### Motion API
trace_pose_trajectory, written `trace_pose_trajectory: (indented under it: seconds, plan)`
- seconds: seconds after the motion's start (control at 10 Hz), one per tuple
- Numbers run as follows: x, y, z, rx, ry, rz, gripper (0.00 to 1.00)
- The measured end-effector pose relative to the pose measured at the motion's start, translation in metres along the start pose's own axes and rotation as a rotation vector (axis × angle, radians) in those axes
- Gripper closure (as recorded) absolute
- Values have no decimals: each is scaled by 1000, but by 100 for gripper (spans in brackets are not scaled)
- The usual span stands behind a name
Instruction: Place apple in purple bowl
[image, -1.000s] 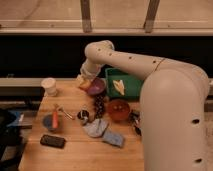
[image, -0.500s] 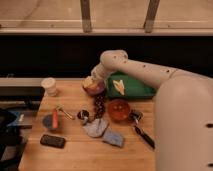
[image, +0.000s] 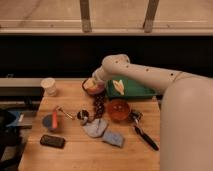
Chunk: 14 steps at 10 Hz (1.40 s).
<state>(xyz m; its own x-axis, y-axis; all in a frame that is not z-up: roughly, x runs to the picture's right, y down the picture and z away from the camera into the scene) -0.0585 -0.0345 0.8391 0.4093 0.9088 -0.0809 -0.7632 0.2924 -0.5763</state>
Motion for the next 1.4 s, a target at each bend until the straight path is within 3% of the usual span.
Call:
trace_pose_trajectory:
  seconds: [0.3, 0.8, 1.4]
  plan:
    - [-1, -3, 1, 7, -5, 18, 80]
    - [10, -57, 44, 28, 5, 111, 80]
    - [-11, -69, 79, -66, -57, 95, 78]
